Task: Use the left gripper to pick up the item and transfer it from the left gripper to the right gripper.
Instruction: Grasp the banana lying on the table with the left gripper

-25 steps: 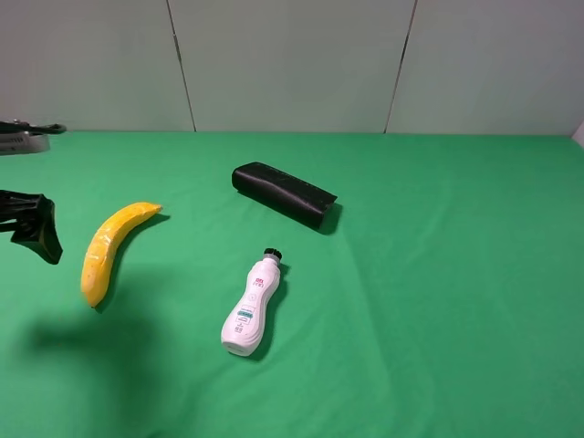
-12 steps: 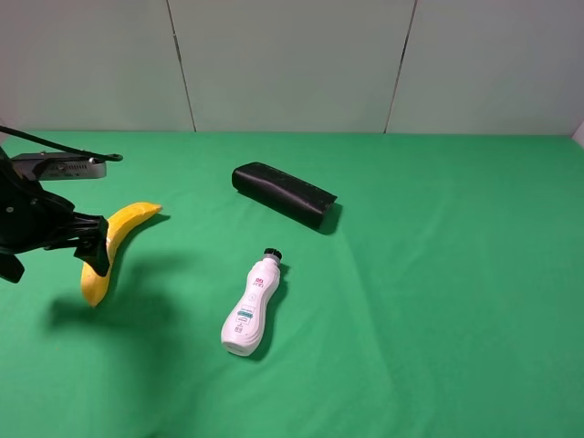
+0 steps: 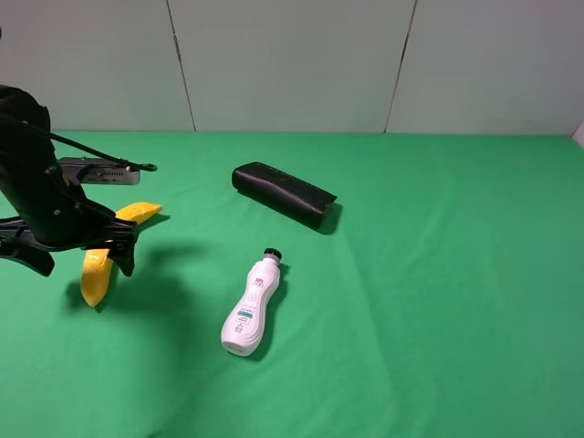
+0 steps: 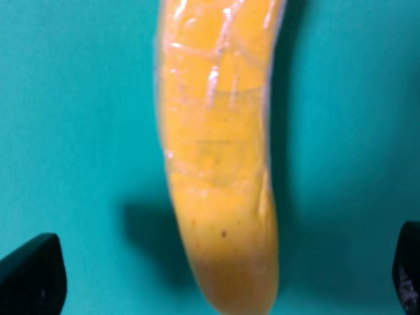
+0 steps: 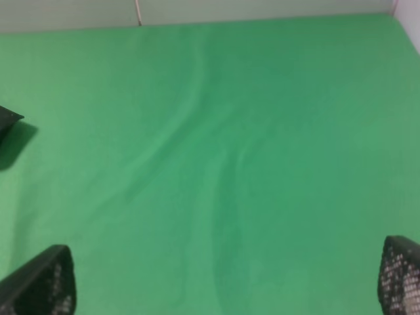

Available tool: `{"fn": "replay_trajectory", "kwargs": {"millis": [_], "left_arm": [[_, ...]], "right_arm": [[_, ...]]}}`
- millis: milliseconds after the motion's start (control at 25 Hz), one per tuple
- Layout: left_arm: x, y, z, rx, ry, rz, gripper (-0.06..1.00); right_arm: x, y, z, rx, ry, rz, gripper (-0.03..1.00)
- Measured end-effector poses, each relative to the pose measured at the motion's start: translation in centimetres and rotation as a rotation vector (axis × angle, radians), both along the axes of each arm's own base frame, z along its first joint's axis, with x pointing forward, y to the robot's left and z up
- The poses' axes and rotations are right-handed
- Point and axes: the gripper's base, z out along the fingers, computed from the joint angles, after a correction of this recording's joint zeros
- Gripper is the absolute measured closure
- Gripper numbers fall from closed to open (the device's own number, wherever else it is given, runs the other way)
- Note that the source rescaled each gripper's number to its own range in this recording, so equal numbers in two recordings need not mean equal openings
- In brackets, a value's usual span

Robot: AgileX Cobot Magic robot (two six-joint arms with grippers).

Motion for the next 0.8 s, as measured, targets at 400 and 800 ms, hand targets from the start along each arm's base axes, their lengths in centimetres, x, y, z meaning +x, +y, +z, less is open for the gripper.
{"fn": "replay_trajectory", "kwargs": {"millis": [400,800], "left_arm": [[0.5,-0.3,-0.2,0.008,-0.056,-0.030,-0.06],[-0.6,-0.1,-1.5,-0.014,-0.078,0.001,-0.06]], "right_arm": [[0.0,0.0,0.0,0.000,0.000,0.000,-0.03],[0.0,0.0,0.0,0.000,0.000,0.000,-0.03]]}}
